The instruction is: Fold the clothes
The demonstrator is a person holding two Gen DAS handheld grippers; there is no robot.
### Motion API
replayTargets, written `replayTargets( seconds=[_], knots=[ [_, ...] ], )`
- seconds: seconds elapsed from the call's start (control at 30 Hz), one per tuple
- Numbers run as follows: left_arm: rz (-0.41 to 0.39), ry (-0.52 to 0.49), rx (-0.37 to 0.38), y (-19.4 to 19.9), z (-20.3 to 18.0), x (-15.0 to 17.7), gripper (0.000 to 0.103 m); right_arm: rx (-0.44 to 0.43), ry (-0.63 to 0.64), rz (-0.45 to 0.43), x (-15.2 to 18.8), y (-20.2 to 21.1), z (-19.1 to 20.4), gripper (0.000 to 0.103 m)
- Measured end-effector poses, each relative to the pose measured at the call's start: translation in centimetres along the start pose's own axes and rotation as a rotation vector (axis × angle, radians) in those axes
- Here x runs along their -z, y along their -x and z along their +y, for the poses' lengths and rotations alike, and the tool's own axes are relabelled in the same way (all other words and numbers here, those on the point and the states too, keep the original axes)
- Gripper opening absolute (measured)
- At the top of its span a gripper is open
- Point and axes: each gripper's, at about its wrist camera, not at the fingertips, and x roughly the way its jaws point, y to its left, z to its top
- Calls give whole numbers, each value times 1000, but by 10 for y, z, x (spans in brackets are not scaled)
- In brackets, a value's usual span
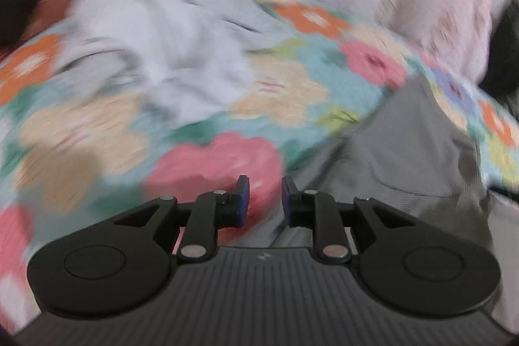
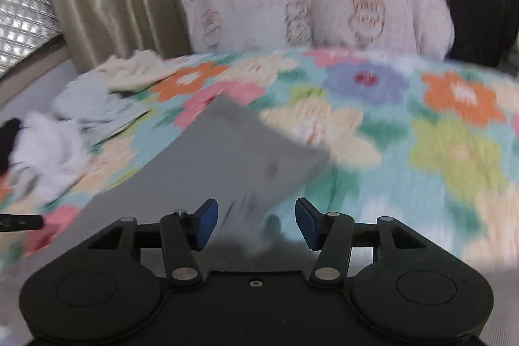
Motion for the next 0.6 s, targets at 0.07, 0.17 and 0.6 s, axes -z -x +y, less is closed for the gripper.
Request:
replayTargets(
  seconds=[0.07, 0.17, 0.6],
  knots=[
    [-48, 40, 21, 27, 19, 19, 23, -66, -71, 38, 26, 21, -1, 59],
    [31, 62, 61, 47, 40, 43, 28, -118, -119, 90, 70, 48, -1, 59],
    [66, 361, 326, 35, 57, 91, 71, -127, 27, 123, 132, 80, 29, 59]
  ],
)
